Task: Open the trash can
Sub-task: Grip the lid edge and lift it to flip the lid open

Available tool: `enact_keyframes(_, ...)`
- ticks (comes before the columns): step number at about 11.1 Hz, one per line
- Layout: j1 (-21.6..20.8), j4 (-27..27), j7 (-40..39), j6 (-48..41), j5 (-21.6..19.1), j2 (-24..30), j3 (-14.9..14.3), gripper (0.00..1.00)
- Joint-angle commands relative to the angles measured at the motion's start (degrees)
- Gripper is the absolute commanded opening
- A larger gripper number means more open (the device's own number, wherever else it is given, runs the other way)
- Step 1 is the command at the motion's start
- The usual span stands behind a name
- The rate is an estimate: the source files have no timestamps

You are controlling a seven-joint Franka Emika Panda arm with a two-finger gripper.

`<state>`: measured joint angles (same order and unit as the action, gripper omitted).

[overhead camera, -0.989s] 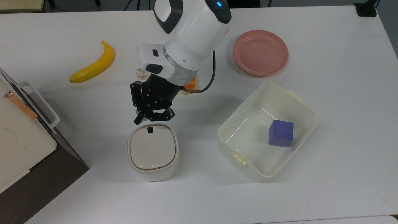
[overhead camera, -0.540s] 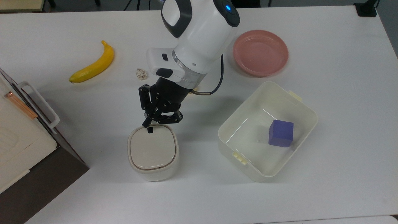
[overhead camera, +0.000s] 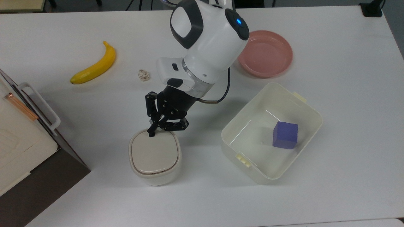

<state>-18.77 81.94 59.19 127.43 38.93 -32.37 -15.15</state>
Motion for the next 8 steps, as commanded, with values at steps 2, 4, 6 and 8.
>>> enact_keyframes(2, 0.0, -0.2, 2.7, 0.4, 2.5, -1.3, 0.5, 0.0)
enact_keyframes(4, 0.0, 1.0, 2.9, 0.3, 4.5, -1.2, 1.5, 0.0)
enact_keyframes(6, 0.1, 0.9, 3.3, 0.3, 3.7, -0.9, 1.5, 0.0)
enact_keyframes(8, 1.4, -1.4, 4.7, 0.6, -2.8, 1.9, 0.8, 0.0)
